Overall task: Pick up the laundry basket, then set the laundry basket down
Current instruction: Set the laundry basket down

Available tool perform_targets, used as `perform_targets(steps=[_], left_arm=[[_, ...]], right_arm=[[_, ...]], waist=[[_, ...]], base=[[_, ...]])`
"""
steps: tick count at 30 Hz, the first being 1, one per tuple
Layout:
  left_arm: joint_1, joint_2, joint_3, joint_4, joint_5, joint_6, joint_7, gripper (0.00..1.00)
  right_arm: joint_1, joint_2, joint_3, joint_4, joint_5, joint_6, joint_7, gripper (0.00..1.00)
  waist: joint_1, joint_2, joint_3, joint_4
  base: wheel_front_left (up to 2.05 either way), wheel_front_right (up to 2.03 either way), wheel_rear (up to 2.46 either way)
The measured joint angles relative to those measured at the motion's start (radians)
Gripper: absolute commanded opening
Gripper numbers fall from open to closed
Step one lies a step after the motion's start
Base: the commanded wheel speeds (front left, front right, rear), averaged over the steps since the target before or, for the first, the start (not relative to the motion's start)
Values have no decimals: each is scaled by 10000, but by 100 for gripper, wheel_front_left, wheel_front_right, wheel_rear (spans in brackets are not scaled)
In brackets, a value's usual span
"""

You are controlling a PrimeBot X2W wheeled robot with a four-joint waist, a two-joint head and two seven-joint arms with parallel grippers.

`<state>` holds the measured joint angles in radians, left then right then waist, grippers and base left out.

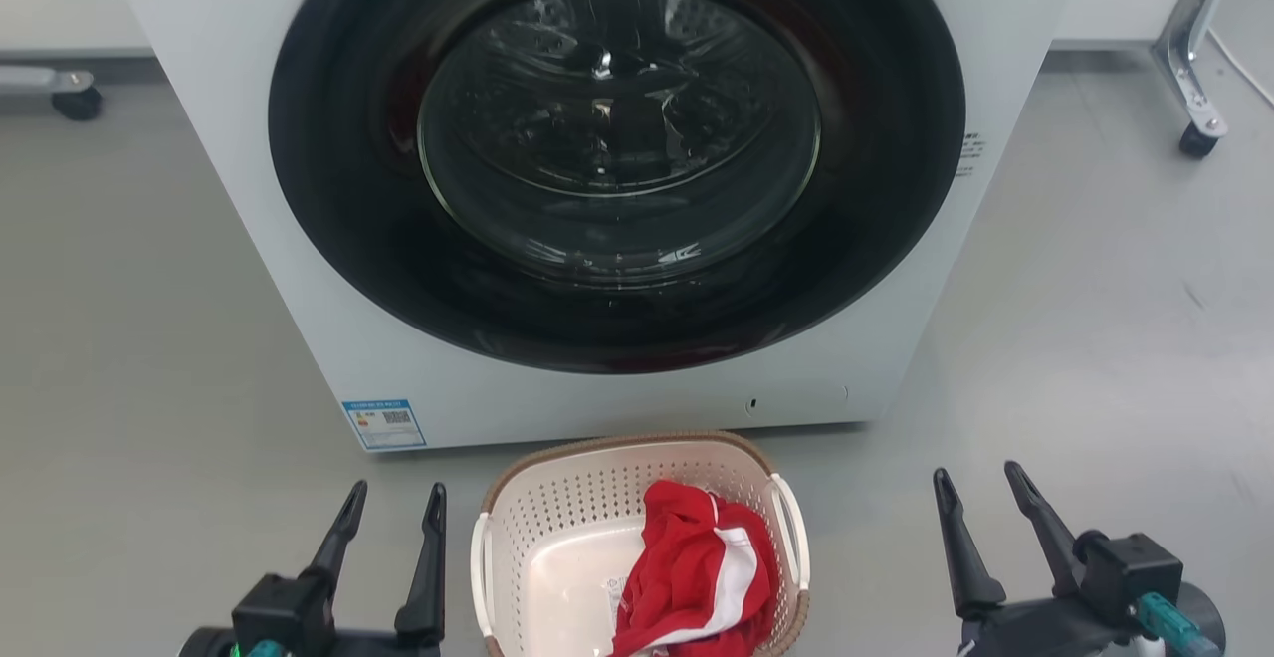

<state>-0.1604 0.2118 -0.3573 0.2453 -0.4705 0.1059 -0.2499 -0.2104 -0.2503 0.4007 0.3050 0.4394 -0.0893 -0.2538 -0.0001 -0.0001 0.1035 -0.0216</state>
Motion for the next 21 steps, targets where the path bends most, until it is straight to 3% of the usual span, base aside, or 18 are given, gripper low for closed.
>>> perform_targets(steps=[21], left_arm=[[2060,-15,297,-1143,339,173,217,100]], right_arm=[[2193,-142,-458,-1005,-21,-263,0,100]], waist=[[0,1,-1318,240]], base=[[0,0,0]])
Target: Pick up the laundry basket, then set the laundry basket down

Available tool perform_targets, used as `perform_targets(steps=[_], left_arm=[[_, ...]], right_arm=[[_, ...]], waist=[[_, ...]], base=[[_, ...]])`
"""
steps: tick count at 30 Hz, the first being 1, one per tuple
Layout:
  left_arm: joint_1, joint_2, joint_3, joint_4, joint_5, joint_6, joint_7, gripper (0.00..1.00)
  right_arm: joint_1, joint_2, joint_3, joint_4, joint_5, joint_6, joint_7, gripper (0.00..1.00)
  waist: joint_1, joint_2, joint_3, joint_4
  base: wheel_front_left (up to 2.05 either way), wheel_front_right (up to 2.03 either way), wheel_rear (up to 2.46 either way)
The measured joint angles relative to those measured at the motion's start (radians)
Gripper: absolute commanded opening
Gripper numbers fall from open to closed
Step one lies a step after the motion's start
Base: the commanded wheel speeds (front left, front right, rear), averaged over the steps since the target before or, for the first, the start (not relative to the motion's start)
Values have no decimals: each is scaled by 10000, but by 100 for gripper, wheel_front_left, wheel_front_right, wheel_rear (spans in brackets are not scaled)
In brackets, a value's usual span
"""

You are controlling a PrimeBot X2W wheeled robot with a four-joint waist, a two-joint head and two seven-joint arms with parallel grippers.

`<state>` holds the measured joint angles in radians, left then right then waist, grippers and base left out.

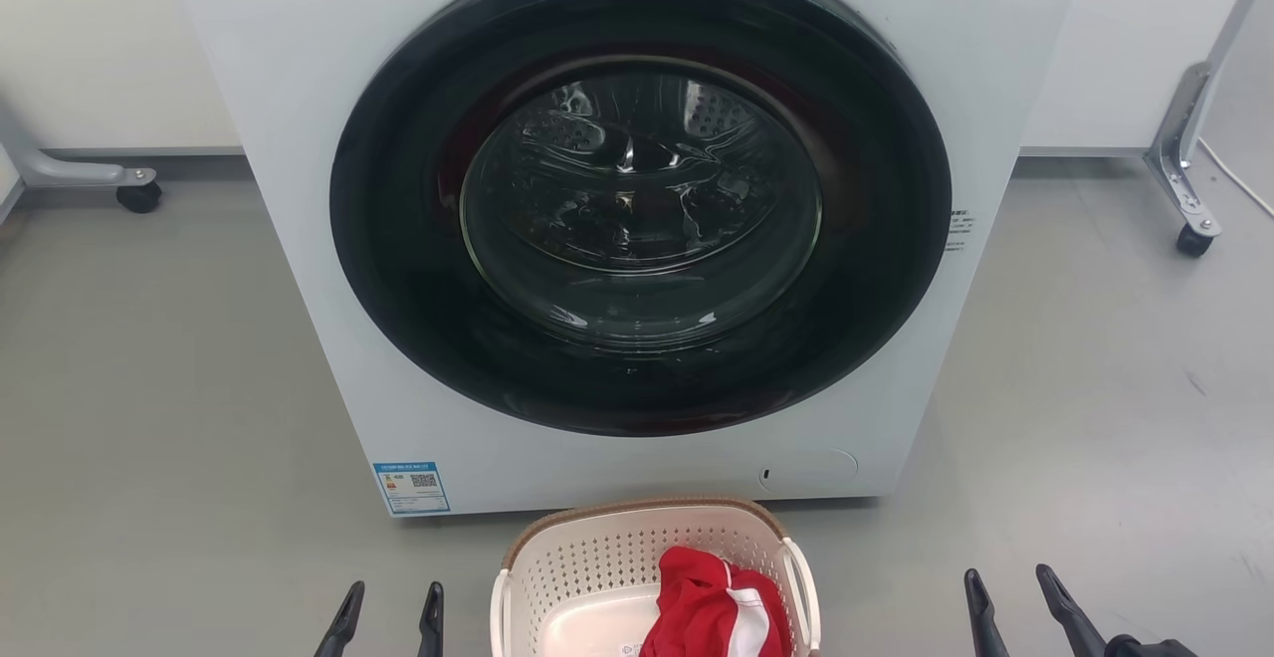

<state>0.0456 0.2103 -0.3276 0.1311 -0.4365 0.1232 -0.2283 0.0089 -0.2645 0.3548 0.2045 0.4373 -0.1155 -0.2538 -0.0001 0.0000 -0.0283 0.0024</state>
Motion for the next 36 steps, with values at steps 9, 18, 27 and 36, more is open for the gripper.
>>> perform_targets(steps=[9,18,27,36], left_arm=[[247,-115,159,-192,88,2,378,100],[247,-165,316,-412,198,8,686,100],[262,-274,550,-545,424,10,961,100],[478,-368,541,-251,606,0,1097,0]], right_arm=[[283,-35,-144,-276,-69,-31,0,100],[310,-35,-182,-483,-159,-35,73,100],[419,-35,-234,-675,-263,-81,240,100],[605,138,-142,-355,-407,-77,249,0]], waist=[[2,0,-74,38],[1,0,-61,56],[2,0,-60,64],[2,0,-67,60]], base=[[0,0,0],[0,0,0],[0,0,0],[0,0,0]])
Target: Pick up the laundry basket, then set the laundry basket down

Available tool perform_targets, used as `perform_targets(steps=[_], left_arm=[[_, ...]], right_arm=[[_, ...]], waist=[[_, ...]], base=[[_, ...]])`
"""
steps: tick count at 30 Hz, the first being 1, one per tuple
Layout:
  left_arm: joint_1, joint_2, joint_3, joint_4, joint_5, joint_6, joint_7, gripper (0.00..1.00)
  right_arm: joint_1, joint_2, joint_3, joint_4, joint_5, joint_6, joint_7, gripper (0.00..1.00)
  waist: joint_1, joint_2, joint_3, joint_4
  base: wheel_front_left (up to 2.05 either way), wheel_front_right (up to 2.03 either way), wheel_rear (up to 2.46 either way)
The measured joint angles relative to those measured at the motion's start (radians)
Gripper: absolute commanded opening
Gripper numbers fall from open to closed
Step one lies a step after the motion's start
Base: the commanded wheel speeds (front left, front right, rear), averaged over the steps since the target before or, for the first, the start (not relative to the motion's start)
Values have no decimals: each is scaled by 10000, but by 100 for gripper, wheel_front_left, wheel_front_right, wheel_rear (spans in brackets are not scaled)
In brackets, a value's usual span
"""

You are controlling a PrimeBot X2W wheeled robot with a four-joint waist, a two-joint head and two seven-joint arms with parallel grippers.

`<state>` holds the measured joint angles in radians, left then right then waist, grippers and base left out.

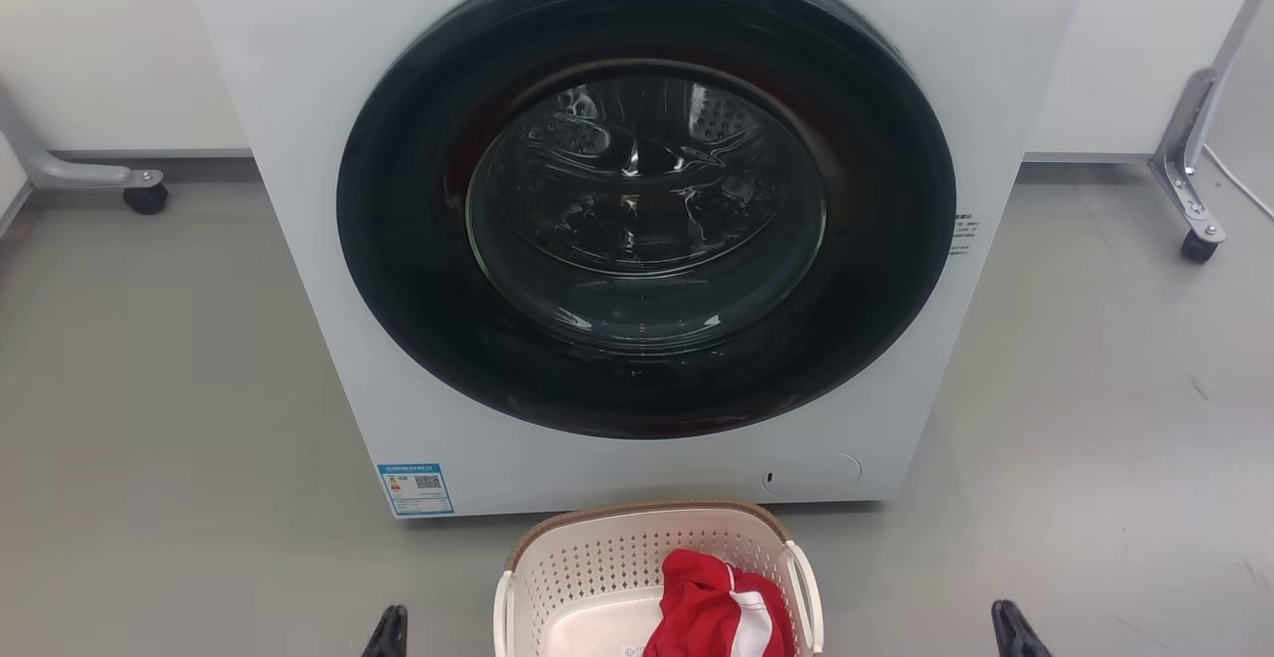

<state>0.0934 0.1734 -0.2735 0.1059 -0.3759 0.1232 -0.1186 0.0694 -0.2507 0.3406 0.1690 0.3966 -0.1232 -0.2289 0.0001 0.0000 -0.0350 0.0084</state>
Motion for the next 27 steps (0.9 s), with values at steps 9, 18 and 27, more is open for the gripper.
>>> perform_targets(steps=[9,18,27], left_arm=[[-30,-136,320,140,-771,-188,205,0],[-85,-213,665,288,-2017,-382,430,0],[-264,-339,968,451,-3112,-604,642,0]], right_arm=[[21,174,-424,77,796,182,272,0],[-99,368,-865,213,2008,401,652,0],[-207,545,-1264,309,3057,606,945,0]], waist=[[0,0,38,-9],[0,0,74,-17],[0,0,103,-24]], base=[[0,0,0],[0,0,0],[0,0,0]])
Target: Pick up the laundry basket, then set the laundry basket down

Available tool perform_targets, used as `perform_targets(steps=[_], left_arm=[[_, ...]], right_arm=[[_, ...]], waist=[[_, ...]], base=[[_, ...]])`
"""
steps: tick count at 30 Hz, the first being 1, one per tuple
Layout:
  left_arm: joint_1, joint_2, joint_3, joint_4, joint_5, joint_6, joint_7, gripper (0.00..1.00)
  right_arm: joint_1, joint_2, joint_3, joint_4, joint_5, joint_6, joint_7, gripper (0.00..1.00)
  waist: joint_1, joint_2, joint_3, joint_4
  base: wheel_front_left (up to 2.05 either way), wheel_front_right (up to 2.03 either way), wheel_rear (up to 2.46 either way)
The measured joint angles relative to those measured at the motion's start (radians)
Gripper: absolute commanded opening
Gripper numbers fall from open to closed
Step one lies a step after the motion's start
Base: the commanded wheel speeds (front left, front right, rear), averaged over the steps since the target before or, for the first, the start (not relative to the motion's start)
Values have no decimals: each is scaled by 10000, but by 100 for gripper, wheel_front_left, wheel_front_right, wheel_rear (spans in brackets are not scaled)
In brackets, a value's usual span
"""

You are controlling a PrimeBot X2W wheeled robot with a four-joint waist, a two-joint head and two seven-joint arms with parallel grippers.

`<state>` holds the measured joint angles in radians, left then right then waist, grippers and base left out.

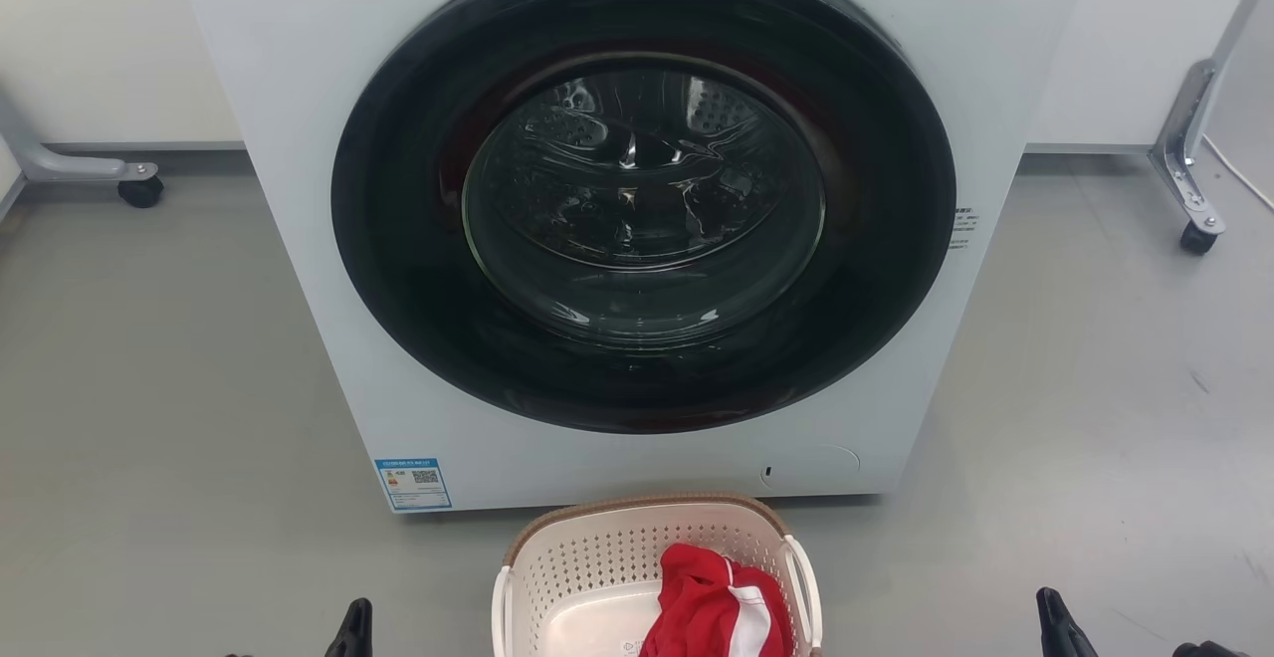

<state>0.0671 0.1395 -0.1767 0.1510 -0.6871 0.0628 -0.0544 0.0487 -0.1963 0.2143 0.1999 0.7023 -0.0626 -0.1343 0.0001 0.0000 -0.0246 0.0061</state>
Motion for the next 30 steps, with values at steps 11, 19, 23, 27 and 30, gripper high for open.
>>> perform_targets(steps=[11,19,23,27,30], left_arm=[[-200,-144,407,217,-1348,-228,278,0],[-277,-222,708,366,-2397,-462,454,0],[-440,-293,840,426,-2834,-552,531,0],[-460,-357,1009,523,-3321,-642,629,0],[-500,-405,1095,591,-3756,-731,719,0]], right_arm=[[-213,236,-533,134,1360,274,395,0],[-412,397,-917,267,2357,464,662,0],[-430,491,-1108,314,2819,550,817,0],[-466,568,-1302,359,3327,642,953,0],[-606,642,-1444,399,3718,729,1072,0]], waist=[[0,0,40,-9],[0,0,69,-15],[0,1,84,-19],[0,1,99,-23],[0,1,110,-25]], base=[[0,0,0],[0,0,0],[0,0,0],[0,0,0],[0,0,0]])
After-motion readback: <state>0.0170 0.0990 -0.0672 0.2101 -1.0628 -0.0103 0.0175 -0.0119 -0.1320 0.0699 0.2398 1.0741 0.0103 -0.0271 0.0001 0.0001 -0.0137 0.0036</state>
